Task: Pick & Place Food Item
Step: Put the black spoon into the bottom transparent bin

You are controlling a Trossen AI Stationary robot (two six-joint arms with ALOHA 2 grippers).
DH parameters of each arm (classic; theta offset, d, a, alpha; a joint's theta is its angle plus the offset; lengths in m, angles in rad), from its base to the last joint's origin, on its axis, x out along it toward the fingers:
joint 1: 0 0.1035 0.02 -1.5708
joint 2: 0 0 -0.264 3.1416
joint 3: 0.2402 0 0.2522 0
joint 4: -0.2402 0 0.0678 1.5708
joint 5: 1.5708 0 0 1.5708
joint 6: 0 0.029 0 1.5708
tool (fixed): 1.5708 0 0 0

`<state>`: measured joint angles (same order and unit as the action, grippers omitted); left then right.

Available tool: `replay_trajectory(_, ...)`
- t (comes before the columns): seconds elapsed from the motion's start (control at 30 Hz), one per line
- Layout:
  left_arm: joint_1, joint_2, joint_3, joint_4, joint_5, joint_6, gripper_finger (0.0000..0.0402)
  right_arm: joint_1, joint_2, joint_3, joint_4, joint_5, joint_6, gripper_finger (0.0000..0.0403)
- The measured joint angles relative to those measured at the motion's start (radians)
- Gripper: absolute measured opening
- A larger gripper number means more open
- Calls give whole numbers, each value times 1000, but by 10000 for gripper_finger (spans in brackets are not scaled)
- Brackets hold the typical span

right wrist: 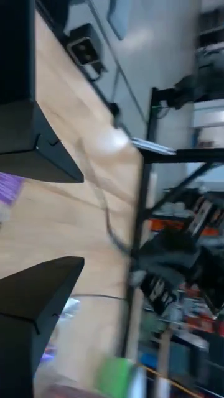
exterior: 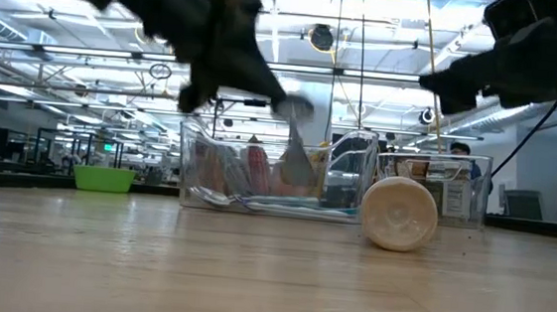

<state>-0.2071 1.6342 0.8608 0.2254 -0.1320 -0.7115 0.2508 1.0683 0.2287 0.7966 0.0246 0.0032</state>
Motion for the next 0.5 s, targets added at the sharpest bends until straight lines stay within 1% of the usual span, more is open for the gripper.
replay_trajectory(0.07,-7,-69,0,-25,-78,40,2,0,0,0,44,0,-30,196)
replay_trajectory(0.17,-17,-167,0,-63,-263,102,2,0,0,0,140,7,-89,196)
replay_trajectory(0.23,-17,-213,2,-53,-384,146,2,0,0,11,177,73,-129,196)
replay_trajectory(0.3,-14,-239,1,-33,-470,203,2,-1,0,41,169,158,-167,196)
replay_trajectory(0.37,-3,-249,1,16,-509,258,1,-1,1,81,137,221,-207,196)
replay_trajectory(0.5,43,-247,1,118,-544,348,1,0,41,194,45,290,-291,196)
